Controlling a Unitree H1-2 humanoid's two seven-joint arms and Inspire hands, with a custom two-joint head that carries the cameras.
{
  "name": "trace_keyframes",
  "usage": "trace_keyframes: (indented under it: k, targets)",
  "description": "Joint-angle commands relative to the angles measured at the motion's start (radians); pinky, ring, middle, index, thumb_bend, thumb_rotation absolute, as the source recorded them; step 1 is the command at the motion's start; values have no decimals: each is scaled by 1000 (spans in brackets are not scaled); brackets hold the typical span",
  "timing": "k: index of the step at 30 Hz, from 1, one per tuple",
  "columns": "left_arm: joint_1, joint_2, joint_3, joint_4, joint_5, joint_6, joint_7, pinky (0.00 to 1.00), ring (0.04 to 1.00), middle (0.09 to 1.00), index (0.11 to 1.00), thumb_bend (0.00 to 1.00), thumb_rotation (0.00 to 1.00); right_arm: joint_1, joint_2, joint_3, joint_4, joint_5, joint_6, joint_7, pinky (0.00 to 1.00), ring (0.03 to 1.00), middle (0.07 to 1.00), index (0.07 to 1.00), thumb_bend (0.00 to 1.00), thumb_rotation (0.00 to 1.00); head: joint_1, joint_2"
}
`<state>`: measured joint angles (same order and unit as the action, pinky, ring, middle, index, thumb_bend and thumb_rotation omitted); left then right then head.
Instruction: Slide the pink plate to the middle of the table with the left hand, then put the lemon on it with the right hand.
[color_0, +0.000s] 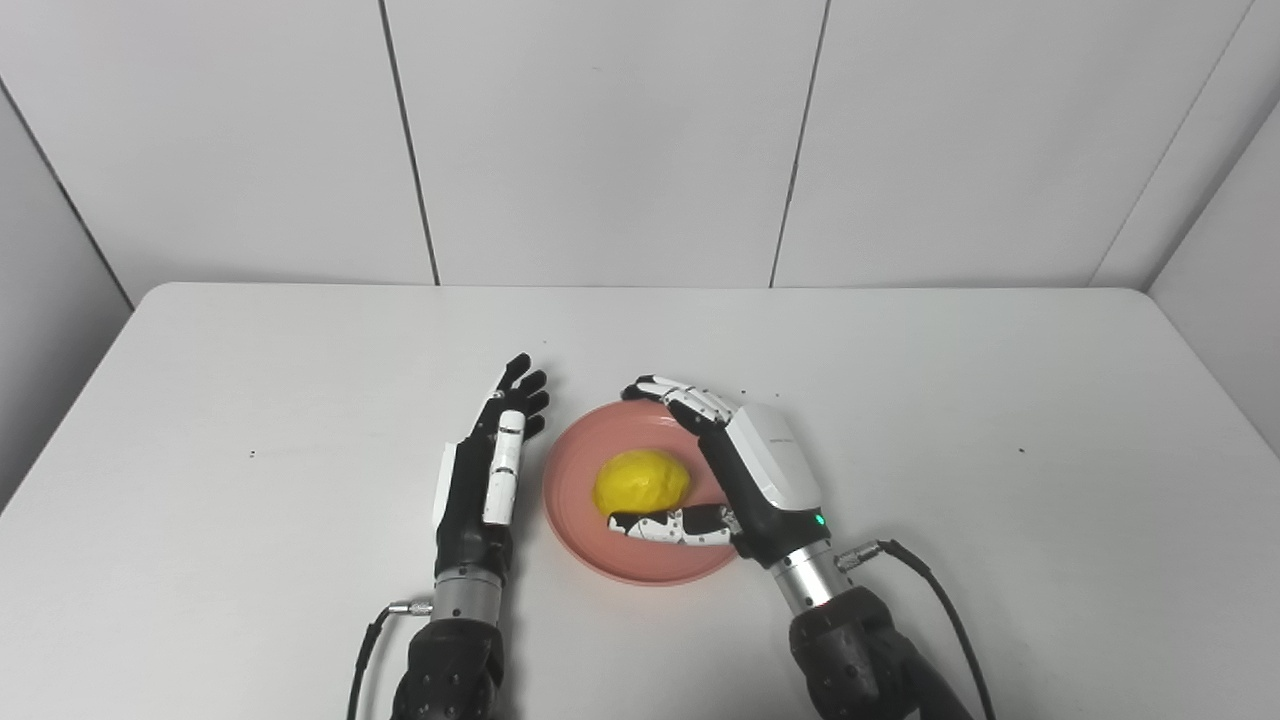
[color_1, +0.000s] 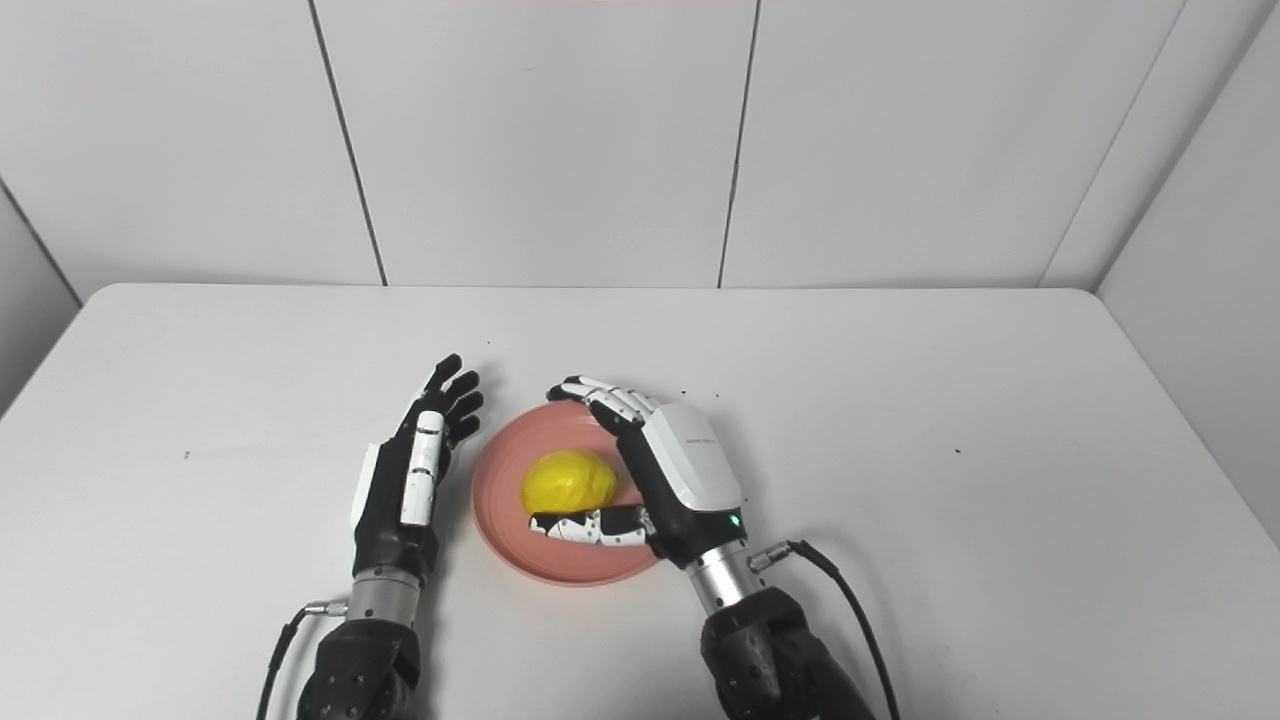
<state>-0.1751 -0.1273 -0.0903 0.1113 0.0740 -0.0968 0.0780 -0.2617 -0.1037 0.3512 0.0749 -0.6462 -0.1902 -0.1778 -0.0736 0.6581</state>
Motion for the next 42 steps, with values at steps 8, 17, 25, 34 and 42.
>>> trace_keyframes:
  k: [8,17,25,34,42]
  targets:
    - [-16,1,-3,-14,-12,-24,-18,868,878,882,877,426,1000,-2,42,-56,-36,86,-104,-40,768,843,865,848,637,572,0,-6]
    - [-18,10,1,-6,11,-28,-8,867,868,875,870,449,1000,36,116,-164,-28,249,-67,-48,859,893,900,879,687,744,-2,-9]
    - [-19,18,12,-6,60,1,19,875,861,855,848,503,1000,64,138,-231,-32,293,-18,-32,907,936,935,930,649,927,-4,-8]
    - [-27,21,31,-1,35,-12,10,870,865,860,854,480,1000,87,158,-247,-59,411,19,24,982,990,994,979,697,997,-6,-2]
    - [-26,34,27,-14,17,0,-12,894,895,892,885,458,1000,97,181,-251,-67,492,25,58,1000,1000,1000,999,680,997,-7,1]
